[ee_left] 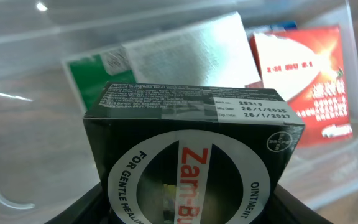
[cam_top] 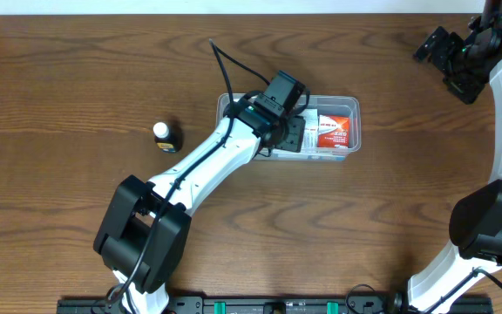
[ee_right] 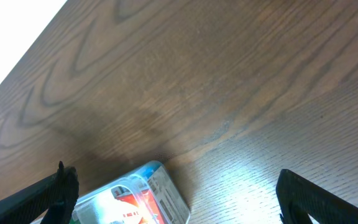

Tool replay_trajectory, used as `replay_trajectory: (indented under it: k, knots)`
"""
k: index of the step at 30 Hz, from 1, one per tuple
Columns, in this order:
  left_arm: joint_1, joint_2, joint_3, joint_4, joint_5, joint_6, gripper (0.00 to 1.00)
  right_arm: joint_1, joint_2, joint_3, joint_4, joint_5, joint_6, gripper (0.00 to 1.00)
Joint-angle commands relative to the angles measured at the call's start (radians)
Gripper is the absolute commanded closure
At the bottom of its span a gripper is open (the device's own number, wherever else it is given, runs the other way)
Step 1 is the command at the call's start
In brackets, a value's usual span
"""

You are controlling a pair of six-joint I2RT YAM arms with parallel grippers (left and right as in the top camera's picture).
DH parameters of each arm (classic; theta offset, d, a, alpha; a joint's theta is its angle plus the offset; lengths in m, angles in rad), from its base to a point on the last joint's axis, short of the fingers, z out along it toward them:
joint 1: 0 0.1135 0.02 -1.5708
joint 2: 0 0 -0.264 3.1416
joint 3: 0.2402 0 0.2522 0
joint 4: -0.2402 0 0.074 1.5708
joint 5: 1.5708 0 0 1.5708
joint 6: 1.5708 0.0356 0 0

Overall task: Pack container
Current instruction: 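Carry the Zam-Buk tin into the container and release it, then move left gripper to the dark bottle and grasp its body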

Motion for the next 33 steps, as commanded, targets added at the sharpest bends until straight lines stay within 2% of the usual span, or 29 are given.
replay_trajectory:
  k: [1,6,7,10,14,24,27,33]
  knots:
    - [-0.013,-0.005,0.011,-0.006,0.008,0.016,0.51,-0.009,-0.003,0.001,-0.001,0.003,0.01,0.01]
    - [-0.021,-0.004,0.011,-0.006,0.007,0.016,0.5,-0.009,-0.003,0.001,-0.001,0.003,0.01,0.01]
    - [-0.021,-0.004,0.011,-0.006,0.007,0.016,0.48,-0.009,-0.003,0.001,-0.001,0.003,0.01,0.01]
    - [-0.021,-0.004,0.011,-0.006,0.007,0.016,0.24,-0.009,-0.003,0.001,-0.001,0.003,0.01,0.01]
    - [-0.021,-0.004,0.023,-0.014,0.005,0.017,0.14,-0.009,-0.003,0.001,-0.001,0.003,0.01,0.01]
    - [-0.018,-0.004,0.096,-0.079,-0.066,0.055,0.14,-0.009,-0.003,0.001,-0.001,0.003,0.01,0.01]
    - [-0.007,-0.008,0.098,-0.103,-0.108,0.054,0.17,-0.009,-0.003,0.001,-0.001,0.003,0.01,0.01]
    - [0.106,-0.069,0.213,-0.26,-0.133,0.046,0.17,-0.009,-0.003,0.001,-0.001,0.003,0.01,0.01]
